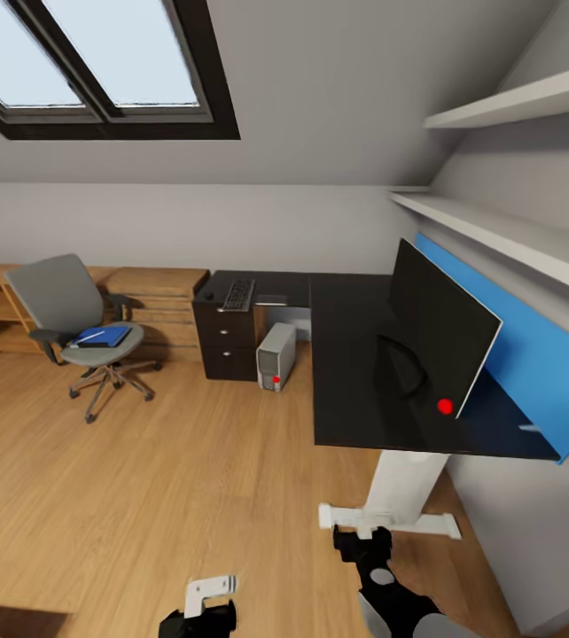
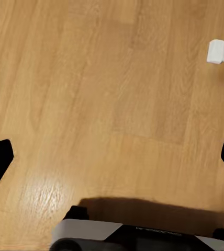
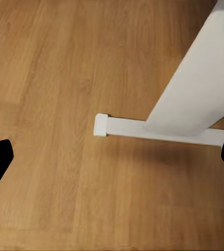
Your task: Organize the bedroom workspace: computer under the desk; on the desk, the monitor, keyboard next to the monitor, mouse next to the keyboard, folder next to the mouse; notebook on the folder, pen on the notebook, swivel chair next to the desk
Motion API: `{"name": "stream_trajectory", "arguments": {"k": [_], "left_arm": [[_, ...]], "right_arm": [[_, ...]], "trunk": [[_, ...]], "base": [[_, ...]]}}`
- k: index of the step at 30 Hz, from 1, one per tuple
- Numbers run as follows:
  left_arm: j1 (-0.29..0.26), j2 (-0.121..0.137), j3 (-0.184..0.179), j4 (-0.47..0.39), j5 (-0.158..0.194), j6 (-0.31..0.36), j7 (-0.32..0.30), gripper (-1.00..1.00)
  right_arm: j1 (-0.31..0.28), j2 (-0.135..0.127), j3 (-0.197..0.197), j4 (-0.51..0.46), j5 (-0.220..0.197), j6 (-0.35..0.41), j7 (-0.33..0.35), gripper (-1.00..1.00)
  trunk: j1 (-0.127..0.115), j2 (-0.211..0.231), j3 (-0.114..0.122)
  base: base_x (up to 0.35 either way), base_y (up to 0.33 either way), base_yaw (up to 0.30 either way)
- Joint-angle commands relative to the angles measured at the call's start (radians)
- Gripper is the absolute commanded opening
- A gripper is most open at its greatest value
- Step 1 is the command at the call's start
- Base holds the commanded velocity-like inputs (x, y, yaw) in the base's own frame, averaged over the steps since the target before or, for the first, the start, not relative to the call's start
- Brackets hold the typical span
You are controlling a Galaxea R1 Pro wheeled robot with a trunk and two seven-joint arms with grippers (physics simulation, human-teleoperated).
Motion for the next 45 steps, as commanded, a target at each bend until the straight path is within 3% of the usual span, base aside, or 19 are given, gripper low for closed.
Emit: {"name": "stream_trajectory", "arguments": {"k": [1, 4, 6, 9, 13, 15, 16, 21, 45], "left_arm": [[-0.001, 0.001, -0.001, 0.011, 0.007, 0.001, 0.008, 1.0], [-0.001, 0.011, -0.001, 0.096, 0.006, -0.008, 0.007, 1.0], [-0.001, 0.015, -0.002, 0.153, 0.005, -0.024, 0.006, 1.0], [-0.001, 0.02, -0.003, 0.294, 0.004, -0.121, 0.005, 1.0], [-0.001, 0.024, -0.003, 0.555, 0.004, -0.36, 0.003, 1.0], [-0.001, 0.025, -0.003, 0.64, 0.003, -0.439, 0.002, 1.0], [-0.001, 0.024, -0.006, 0.744, 0.003, -0.597, -0.005, 1.0], [-0.001, 0.024, -0.005, 0.762, 0.004, -0.63, -0.007, 1.0], [-0.001, 0.02, -0.004, 0.801, 0.006, -0.638, -0.006, 1.0]], "right_arm": [[-0.001, -0.001, 0.009, 0.036, 0.001, -0.04, -0.003, 1.0], [0.005, -0.005, 0.009, 0.139, 0.013, -0.208, 0.006, 1.0], [0.017, -0.006, 0.009, 0.157, 0.016, -0.248, 0.008, 1.0], [0.057, -0.007, 0.009, 0.175, 0.02, -0.291, 0.009, 1.0], [0.098, -0.008, 0.009, 0.186, 0.02, -0.317, 0.01, 1.0], [0.105, -0.008, 0.009, 0.188, 0.019, -0.321, 0.01, 1.0], [0.121, -0.009, 0.007, 0.189, 0.018, -0.338, 0.01, 1.0], [0.134, -0.008, 0.007, 0.19, 0.018, -0.362, 0.009, 1.0], [0.143, -0.004, 0.009, 0.192, 0.017, -0.365, 0.01, 1.0]], "trunk": [[0.001, -0.002, -0.002], [0.001, -0.002, -0.002], [0.001, -0.002, -0.002], [0.001, -0.002, -0.002], [0.001, -0.002, -0.002], [0.001, -0.002, -0.002], [0.001, -0.002, -0.002], [0.001, -0.002, -0.002], [0.001, -0.002, 0.001]], "base": [[0.264, 0.24, 0.0], [0.259, 0.248, 0.0], [0.25, 0.258, 0.0], [0.245, 0.264, 0.0], [0.243, 0.267, 0.0], [0.242, 0.268, 0.0], [0.241, 0.269, -0.035], [0.241, 0.269, -0.038], [0.241, 0.27, -0.018]]}}
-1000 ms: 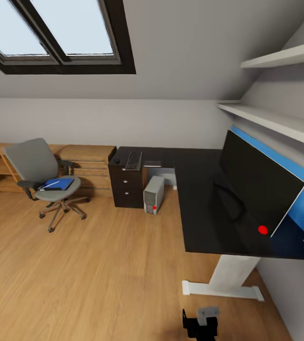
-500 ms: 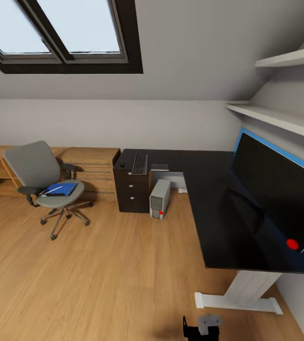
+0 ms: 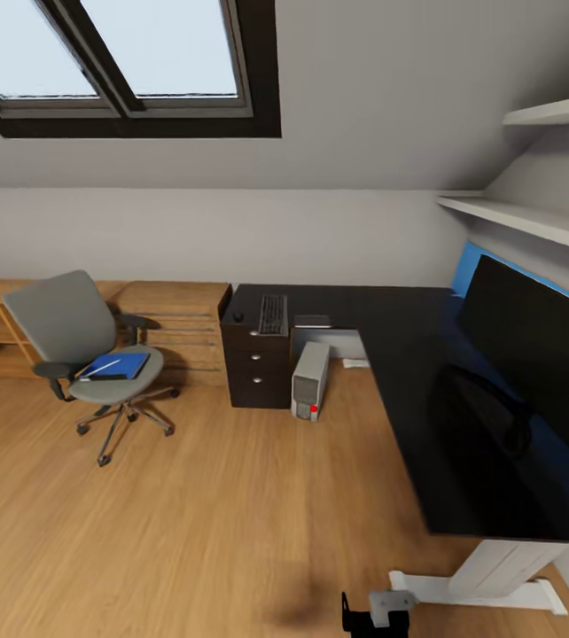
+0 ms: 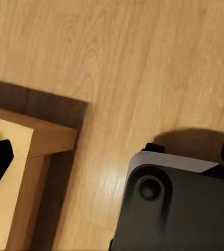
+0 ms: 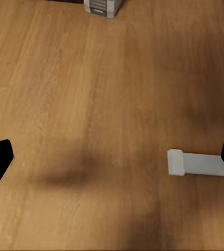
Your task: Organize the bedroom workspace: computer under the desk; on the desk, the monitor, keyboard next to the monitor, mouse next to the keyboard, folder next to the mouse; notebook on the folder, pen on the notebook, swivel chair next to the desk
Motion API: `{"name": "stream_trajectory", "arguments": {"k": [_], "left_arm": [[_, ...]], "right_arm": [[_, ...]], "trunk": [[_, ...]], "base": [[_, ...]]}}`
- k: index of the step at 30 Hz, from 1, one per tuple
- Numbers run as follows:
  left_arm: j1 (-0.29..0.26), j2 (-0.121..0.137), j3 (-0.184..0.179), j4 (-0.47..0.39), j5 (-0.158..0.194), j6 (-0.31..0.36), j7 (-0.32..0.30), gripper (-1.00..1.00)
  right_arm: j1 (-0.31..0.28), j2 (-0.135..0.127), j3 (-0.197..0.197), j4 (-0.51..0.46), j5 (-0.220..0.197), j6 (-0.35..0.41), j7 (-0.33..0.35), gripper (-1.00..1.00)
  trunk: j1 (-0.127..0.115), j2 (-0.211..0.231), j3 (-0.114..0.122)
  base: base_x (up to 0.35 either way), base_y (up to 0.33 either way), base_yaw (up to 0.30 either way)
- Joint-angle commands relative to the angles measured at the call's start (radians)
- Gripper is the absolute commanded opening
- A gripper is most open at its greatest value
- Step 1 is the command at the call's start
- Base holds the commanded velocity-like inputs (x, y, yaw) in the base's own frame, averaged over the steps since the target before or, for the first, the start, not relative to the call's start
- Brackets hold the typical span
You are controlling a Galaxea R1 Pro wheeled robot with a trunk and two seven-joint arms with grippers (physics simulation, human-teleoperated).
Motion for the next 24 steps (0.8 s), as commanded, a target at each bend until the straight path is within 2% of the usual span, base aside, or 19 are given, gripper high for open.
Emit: {"name": "stream_trajectory", "arguments": {"k": [1, 9, 24], "left_arm": [[0.0, 0.001, -0.009, -0.001, 0.011, -0.004, 0.005, 1.0], [0.0, 0.001, -0.009, 0.0, 0.011, -0.004, 0.005, 1.0], [0.0, 0.0, -0.009, 0.001, 0.011, -0.004, 0.005, 1.0]], "right_arm": [[-0.001, 0.001, 0.008, 0.002, 0.0, -0.003, -0.008, 1.0], [-0.001, 0.003, 0.009, 0.002, 0.0, -0.002, -0.008, 1.0], [-0.001, 0.004, 0.01, 0.002, 0.0, -0.002, -0.008, 1.0]], "trunk": [[0.001, -0.002, -0.001], [0.001, -0.002, 0.001], [0.001, -0.002, 0.001]], "base": [[0.241, 0.27, -0.182], [0.238, 0.27, -0.191], [0.252, 0.254, -0.012]]}}
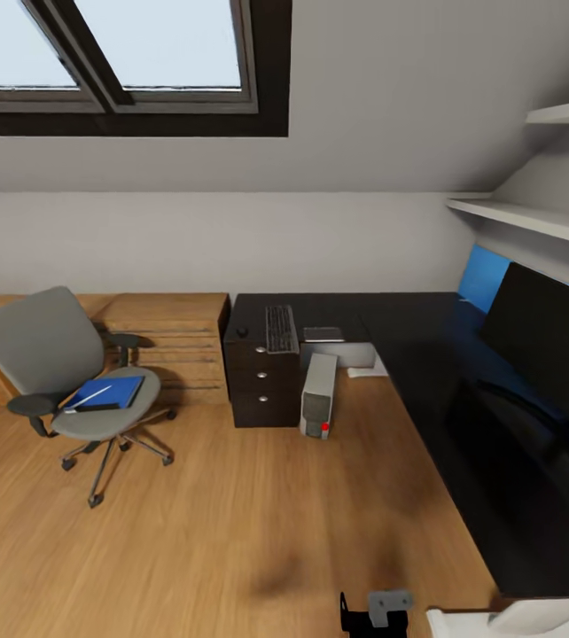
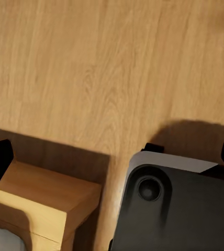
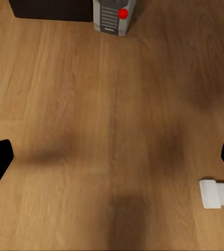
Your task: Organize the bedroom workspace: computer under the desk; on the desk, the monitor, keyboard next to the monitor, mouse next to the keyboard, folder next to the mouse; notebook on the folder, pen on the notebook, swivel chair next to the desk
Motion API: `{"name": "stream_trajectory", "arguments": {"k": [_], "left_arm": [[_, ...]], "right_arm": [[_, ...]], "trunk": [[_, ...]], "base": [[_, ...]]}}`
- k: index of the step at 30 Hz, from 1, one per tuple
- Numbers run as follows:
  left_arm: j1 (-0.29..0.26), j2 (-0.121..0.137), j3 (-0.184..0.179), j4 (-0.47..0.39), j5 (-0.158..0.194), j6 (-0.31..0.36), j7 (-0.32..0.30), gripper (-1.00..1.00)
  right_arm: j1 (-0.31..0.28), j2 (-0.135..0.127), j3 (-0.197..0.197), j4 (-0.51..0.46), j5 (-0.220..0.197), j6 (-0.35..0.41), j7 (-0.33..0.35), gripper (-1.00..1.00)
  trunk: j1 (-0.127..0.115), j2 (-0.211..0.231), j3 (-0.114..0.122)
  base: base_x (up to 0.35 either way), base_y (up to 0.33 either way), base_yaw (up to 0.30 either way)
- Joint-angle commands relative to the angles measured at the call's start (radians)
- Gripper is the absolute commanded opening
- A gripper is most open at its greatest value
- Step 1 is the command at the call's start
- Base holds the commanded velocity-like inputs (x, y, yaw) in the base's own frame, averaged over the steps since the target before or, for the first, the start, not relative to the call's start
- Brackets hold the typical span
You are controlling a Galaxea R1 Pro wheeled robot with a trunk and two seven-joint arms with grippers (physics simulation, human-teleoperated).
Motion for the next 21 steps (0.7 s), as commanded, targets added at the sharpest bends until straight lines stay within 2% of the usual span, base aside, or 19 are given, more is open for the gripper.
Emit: {"name": "stream_trajectory", "arguments": {"k": [1, 7, 21], "left_arm": [[0.0, 0.001, -0.009, 0.0, 0.011, -0.004, 0.006, 1.0], [0.0, 0.001, -0.011, 0.0, 0.011, -0.004, 0.005, 1.0], [0.0, 0.001, -0.01, 0.0, 0.011, -0.004, 0.005, 1.0]], "right_arm": [[-0.001, 0.001, 0.008, 0.002, 0.0, -0.003, -0.008, 1.0], [0.0, 0.002, 0.008, 0.002, 0.0, -0.003, -0.008, 1.0], [0.0, 0.002, 0.009, 0.002, 0.0, 0.002, -0.008, 1.0]], "trunk": [[0.001, -0.002, -0.002], [0.001, -0.002, -0.002], [0.001, -0.002, -0.002]], "base": [[0.266, 0.235, 0.0], [0.302, 0.15, 0.0], [0.33, 0.009, 0.0]]}}
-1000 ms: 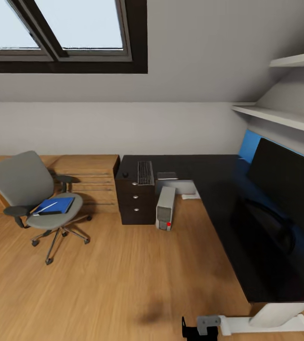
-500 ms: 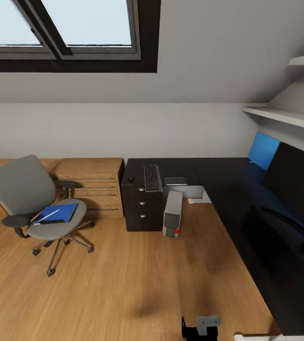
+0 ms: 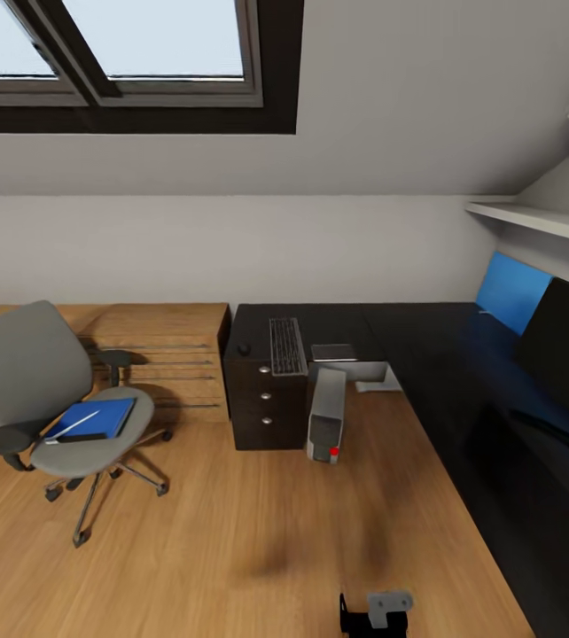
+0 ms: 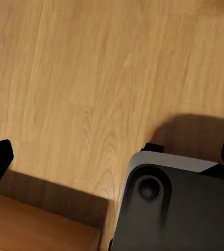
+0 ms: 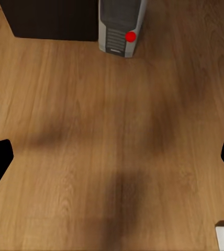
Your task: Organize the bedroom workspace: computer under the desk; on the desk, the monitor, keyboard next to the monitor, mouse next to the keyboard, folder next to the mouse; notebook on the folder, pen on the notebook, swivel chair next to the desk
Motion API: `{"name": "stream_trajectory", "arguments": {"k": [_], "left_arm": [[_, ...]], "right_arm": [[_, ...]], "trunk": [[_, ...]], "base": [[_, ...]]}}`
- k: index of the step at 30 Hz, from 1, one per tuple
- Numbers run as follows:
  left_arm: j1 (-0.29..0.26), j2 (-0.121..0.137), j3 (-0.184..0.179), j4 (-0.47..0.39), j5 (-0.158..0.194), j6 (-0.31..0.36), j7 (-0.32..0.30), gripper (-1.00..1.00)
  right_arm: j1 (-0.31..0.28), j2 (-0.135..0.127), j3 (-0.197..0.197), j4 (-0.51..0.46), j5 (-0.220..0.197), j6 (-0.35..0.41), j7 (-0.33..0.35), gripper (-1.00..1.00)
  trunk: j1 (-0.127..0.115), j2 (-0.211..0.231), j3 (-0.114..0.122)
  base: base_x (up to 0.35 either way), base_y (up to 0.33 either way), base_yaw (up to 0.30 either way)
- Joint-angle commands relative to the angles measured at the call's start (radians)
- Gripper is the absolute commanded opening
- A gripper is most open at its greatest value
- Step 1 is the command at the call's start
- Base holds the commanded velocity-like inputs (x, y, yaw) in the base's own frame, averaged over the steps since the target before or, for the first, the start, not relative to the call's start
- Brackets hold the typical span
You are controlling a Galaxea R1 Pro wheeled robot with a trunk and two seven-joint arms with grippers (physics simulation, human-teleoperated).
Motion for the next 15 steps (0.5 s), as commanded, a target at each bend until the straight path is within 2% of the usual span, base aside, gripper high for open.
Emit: {"name": "stream_trajectory", "arguments": {"k": [1, 15], "left_arm": [[0.0, 0.001, -0.008, -0.001, 0.011, -0.004, 0.006, 1.0], [0.0, 0.001, -0.009, 0.001, 0.012, -0.004, 0.006, 1.0]], "right_arm": [[-0.001, 0.0, 0.008, 0.002, 0.0, 0.0, -0.008, 1.0], [0.008, -0.003, 0.006, 0.001, 0.002, 0.003, 0.028, 1.0]], "trunk": [[0.001, -0.002, -0.002], [0.001, -0.002, -0.002]], "base": [[0.331, 0.0, 0.0], [0.331, 0.008, 0.0]]}}
